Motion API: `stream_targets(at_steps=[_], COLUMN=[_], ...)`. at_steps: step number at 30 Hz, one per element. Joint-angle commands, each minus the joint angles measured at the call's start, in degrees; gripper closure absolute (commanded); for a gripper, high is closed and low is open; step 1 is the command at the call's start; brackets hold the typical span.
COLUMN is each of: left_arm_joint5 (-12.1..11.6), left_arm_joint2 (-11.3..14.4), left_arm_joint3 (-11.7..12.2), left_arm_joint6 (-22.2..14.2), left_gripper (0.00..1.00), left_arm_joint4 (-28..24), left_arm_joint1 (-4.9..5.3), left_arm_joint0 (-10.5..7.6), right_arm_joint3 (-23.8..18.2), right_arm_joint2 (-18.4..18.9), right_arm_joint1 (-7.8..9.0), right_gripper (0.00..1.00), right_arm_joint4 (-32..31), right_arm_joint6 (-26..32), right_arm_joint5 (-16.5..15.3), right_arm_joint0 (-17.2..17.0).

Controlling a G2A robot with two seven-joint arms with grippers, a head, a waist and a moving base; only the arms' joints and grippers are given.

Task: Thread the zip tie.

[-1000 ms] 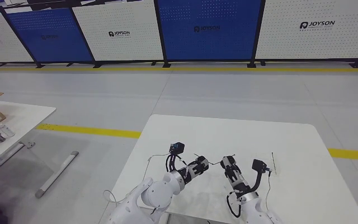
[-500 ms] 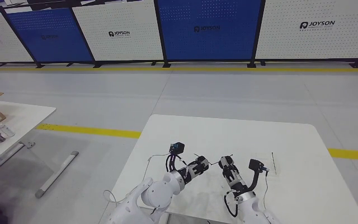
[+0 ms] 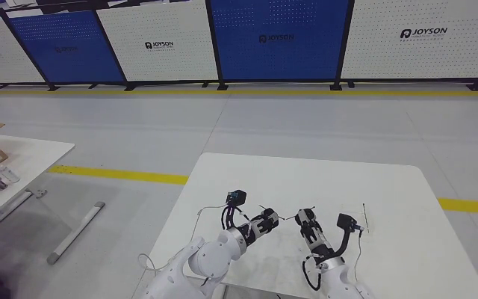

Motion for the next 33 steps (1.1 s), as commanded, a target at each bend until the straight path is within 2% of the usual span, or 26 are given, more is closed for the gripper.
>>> stream_targets(at_steps=[1,23,33], left_arm_joint5=[0.0,0.0,0.0], left_arm_joint2=[0.0,0.0,0.0], left_arm_joint3=[0.0,0.0,0.0], left_arm_joint6=[0.0,0.0,0.0], left_gripper=[1.0,1.0,1.0], left_arm_joint4=[0.0,0.0,0.0], left_arm_joint1=[0.0,0.0,0.0], left_arm_joint0=[0.0,0.0,0.0], right_arm_joint3=[0.05,0.22,0.53], right_arm_joint2=[0.12,0.92,0.73], right_arm_joint1=[-0.07,-1.04,-1.53], right_gripper=[1.0,1.0,1.0], right_arm_joint4=[-0.08,-0.04,-0.92], right_arm_joint6=[0.21,1.03,2.03], right_arm_joint5=[-0.05,-0.88,0.44], right_arm_joint0=[-0.09,-0.26,0.22])
